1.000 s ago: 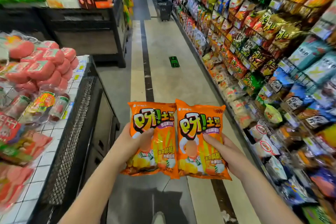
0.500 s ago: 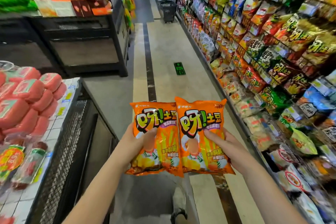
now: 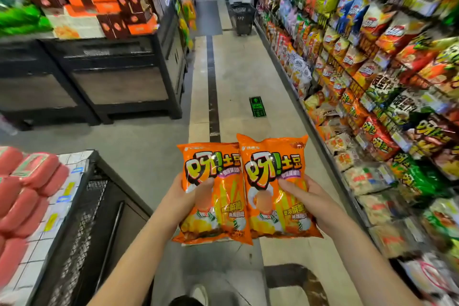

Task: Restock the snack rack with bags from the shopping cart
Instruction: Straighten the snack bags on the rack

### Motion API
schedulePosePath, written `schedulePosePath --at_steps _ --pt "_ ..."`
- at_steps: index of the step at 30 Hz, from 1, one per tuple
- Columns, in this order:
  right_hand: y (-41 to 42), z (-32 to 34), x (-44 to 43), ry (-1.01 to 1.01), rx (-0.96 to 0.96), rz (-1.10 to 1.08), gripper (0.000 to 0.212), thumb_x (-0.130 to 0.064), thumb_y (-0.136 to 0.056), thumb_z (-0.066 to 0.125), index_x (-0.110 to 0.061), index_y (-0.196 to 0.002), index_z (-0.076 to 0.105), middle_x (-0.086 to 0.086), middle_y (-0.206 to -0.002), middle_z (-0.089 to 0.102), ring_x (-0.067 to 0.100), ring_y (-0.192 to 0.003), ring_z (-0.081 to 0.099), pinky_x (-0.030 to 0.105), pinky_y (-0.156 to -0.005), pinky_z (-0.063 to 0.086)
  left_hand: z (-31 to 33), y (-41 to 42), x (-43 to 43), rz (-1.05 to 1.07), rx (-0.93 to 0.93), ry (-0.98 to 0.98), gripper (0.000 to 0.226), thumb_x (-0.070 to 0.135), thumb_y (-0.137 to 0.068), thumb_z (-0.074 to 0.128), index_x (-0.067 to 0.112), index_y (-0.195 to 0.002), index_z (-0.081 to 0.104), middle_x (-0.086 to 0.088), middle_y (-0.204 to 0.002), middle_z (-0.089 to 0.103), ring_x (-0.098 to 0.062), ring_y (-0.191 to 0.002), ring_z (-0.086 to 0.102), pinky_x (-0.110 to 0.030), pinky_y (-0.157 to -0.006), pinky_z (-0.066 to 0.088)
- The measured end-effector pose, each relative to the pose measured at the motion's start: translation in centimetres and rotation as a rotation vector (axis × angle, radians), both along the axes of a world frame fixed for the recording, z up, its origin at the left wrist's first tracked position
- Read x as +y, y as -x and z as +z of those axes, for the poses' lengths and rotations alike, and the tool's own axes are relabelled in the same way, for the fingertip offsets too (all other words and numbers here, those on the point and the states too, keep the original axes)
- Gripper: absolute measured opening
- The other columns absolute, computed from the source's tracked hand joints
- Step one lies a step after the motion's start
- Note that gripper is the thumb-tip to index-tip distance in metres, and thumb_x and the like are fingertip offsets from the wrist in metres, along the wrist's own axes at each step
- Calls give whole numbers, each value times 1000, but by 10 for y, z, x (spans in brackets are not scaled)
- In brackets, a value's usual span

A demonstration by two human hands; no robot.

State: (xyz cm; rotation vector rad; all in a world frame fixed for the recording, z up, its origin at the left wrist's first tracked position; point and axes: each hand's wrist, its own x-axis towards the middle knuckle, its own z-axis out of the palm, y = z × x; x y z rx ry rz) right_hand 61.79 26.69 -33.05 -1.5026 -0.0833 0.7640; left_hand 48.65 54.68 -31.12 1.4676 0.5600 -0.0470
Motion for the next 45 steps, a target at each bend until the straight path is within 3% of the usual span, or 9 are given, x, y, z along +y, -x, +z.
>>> schedulePosePath --at_steps 13,17,20,23,26,31,37,40,45 --pt "-146 -14 120 18 3 -150 64 -46 -73 85 -30 -129 59 3 -111 78 28 -100 76 51 -94 58 -24 -190 135 -102 12 -34 90 73 -60 86 40 -136 52 4 -123 75 -24 -102 77 -53 -92 60" --pt "-191 -6 155 -18 7 -238 83 -55 -57 94 -31 -129 59 6 -114 77 30 -102 76 51 -93 58 -7 -262 170 -234 -19 -30 62 61 -76 84 43 -128 57 6 -118 77 -22 -100 77 -51 -90 61" --pt "-217 3 164 -41 15 -313 59 -41 -77 82 -29 -130 58 6 -114 78 28 -101 76 42 -83 61 3 -313 185 -308 -44 -60 40 52 -83 78 46 -118 60 13 -108 78 -20 -97 78 -49 -89 61" --pt "-239 9 159 -49 4 -426 51 -32 -81 74 -28 -130 59 5 -112 78 25 -99 77 33 -72 62 3 -364 189 -374 -38 -91 72 71 -69 83 47 -131 55 9 -119 76 -21 -99 78 -52 -90 61" --pt "-259 17 144 -44 -10 -537 54 -38 -78 80 -30 -127 60 3 -110 79 23 -97 77 32 -72 62 5 -414 174 -424 -21 -157 86 80 -63 80 49 -136 48 12 -121 73 -18 -95 78 -46 -84 64" --pt "-298 17 97 -38 -57 -642 72 -48 -74 88 -28 -135 57 5 -117 77 29 -105 75 50 -93 58 9 -494 126 -554 -59 -176 91 80 -59 83 47 -138 50 13 -125 72 -18 -104 75 -49 -92 61" --pt "-345 26 28 -50 -102 -802 68 -49 -69 89 -32 -129 61 5 -119 76 29 -106 74 52 -97 56 30 -577 39 -667 -85 -202 61 72 -64 85 54 -114 56 16 -110 77 -15 -96 77 -45 -87 62" --pt "-362 34 -8 -66 -121 -889 62 -42 -77 84 -30 -132 57 5 -116 77 29 -104 75 49 -90 58 40 -619 -7 -728 -144 -223 58 70 -70 83 55 -119 55 20 -113 73 -8 -96 74 -37 -85 61" --pt "-379 59 -74 -24 -199 -1040 84 -57 -59 90 -33 -133 57 5 -119 76 31 -106 74 57 -97 55 62 -678 -90 -846 -214 -247 101 86 -53 81 56 -142 43 14 -139 63 -22 -124 64 -53 -102 54"
